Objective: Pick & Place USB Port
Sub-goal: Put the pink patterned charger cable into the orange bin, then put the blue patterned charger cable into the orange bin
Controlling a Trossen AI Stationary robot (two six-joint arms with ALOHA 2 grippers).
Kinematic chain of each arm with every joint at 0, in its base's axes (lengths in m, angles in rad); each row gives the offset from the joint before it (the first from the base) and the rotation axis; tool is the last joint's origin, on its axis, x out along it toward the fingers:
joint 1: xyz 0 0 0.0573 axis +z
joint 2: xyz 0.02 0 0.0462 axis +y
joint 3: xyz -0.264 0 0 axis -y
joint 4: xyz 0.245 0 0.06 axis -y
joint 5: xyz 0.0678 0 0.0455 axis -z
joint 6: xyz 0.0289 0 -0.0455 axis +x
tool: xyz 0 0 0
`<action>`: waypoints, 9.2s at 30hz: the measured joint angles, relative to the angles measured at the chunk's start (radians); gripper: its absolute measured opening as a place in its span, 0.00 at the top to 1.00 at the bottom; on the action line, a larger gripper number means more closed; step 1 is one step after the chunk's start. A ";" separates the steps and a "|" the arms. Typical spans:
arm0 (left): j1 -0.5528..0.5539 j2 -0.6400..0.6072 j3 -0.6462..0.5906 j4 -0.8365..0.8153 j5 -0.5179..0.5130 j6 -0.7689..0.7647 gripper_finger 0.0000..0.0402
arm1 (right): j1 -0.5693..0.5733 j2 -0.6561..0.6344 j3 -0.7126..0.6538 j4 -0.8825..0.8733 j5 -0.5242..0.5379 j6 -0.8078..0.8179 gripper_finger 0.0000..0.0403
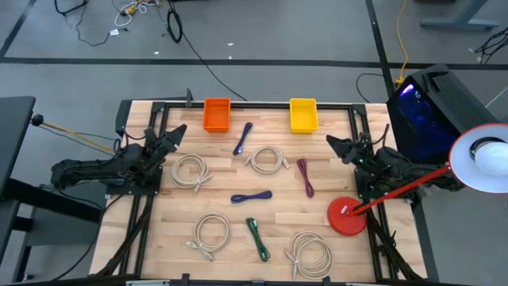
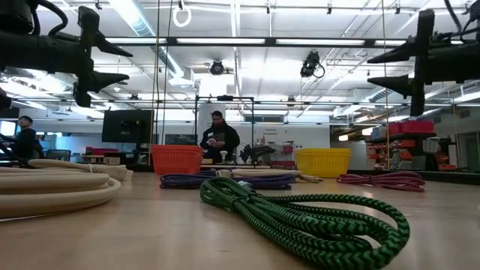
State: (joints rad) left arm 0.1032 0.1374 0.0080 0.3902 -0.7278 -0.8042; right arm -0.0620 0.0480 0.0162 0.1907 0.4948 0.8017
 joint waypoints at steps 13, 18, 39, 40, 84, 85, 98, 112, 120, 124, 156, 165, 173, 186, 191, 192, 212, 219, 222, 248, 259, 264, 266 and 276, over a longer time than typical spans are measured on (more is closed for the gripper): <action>0.000 0.000 0.000 0.067 0.126 -0.023 0.42 | -0.006 0.221 0.421 -0.170 -0.175 -0.164 0.55; 0.000 0.000 0.000 0.060 0.121 -0.022 0.42 | -0.009 0.647 0.818 -0.606 -0.240 -0.335 0.56; 0.000 0.000 0.000 -0.044 0.183 -0.020 0.42 | -0.116 1.379 0.748 -0.799 -0.478 -0.329 0.56; 0.000 0.000 0.000 -0.048 0.183 -0.020 0.42 | -0.119 1.380 0.725 -0.789 -0.501 -0.315 0.56; 0.000 0.000 0.000 -0.067 0.165 -0.021 0.42 | -0.106 1.425 0.579 -0.574 -0.585 -0.190 0.81; 0.000 0.000 0.000 -0.070 0.165 -0.021 0.42 | -0.108 1.425 0.579 -0.573 -0.586 -0.193 0.88; 0.000 0.000 0.000 -0.072 0.171 -0.049 0.42 | -0.122 1.351 0.600 -0.730 -0.525 -0.228 0.98; 0.000 0.000 0.000 -0.073 0.195 -0.067 0.42 | -0.198 1.103 0.941 -0.895 -0.285 -0.397 0.99; 0.000 0.000 0.000 -0.059 0.192 -0.075 0.42 | -0.248 1.070 1.140 -0.701 -0.288 -0.560 0.99; 0.000 0.000 0.000 -0.057 0.181 -0.075 0.42 | -0.273 1.122 1.142 -0.467 -0.406 -0.571 0.99; 0.116 0.800 0.645 0.097 0.638 0.319 0.42 | -0.182 1.534 1.402 -0.224 -0.827 -0.522 0.99; 0.182 1.009 0.820 0.099 0.852 0.322 0.42 | -0.158 1.533 1.402 -0.277 -0.801 -0.549 0.99; 0.190 1.088 0.873 0.070 0.878 0.324 0.90 | -0.159 1.529 1.402 -0.283 -0.795 -0.549 0.99; 0.266 1.045 0.873 -0.026 0.875 0.354 0.96 | -0.195 1.528 1.402 -0.276 -0.820 -0.565 0.81; 0.327 1.047 0.872 -0.091 0.877 0.364 0.96 | -0.220 1.528 1.402 -0.301 -0.840 -0.574 0.60; 0.344 1.044 0.873 -0.111 0.884 0.371 0.96 | -0.229 1.528 1.402 -0.312 -0.835 -0.572 0.57; 0.707 1.076 0.872 -0.457 0.814 0.556 0.96 | -0.140 1.532 1.402 -0.396 -0.791 -0.549 0.48; 0.755 1.215 0.872 -0.464 0.847 0.584 0.96 | -0.094 1.532 1.402 -0.395 -0.723 -0.538 0.48; 0.771 1.260 0.872 -0.461 0.864 0.604 0.96 | -0.082 1.532 1.402 -0.406 -0.719 -0.529 0.48; 0.857 1.445 0.872 -0.448 0.862 0.530 0.59 | -0.048 1.532 1.402 -0.448 -0.659 -0.526 0.48; 0.870 1.411 0.872 -0.434 1.185 0.396 0.48 | -0.068 1.533 1.402 -0.498 -0.566 -0.559 0.48; 0.795 1.294 0.872 -0.453 1.166 0.374 0.50 | -0.100 1.533 1.402 -0.521 -0.554 -0.583 0.48; 0.748 1.246 0.872 -0.490 1.120 0.369 0.51 | -0.110 1.533 1.402 -0.521 -0.558 -0.589 0.48; 0.392 1.226 0.871 -0.788 0.798 0.344 0.51 | -0.126 1.533 1.402 -0.522 -0.565 -0.627 0.48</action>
State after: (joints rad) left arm 0.4952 1.3635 0.8795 -0.3974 0.0704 -0.4606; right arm -0.1877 1.5806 1.4178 -0.3309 -0.0707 0.1747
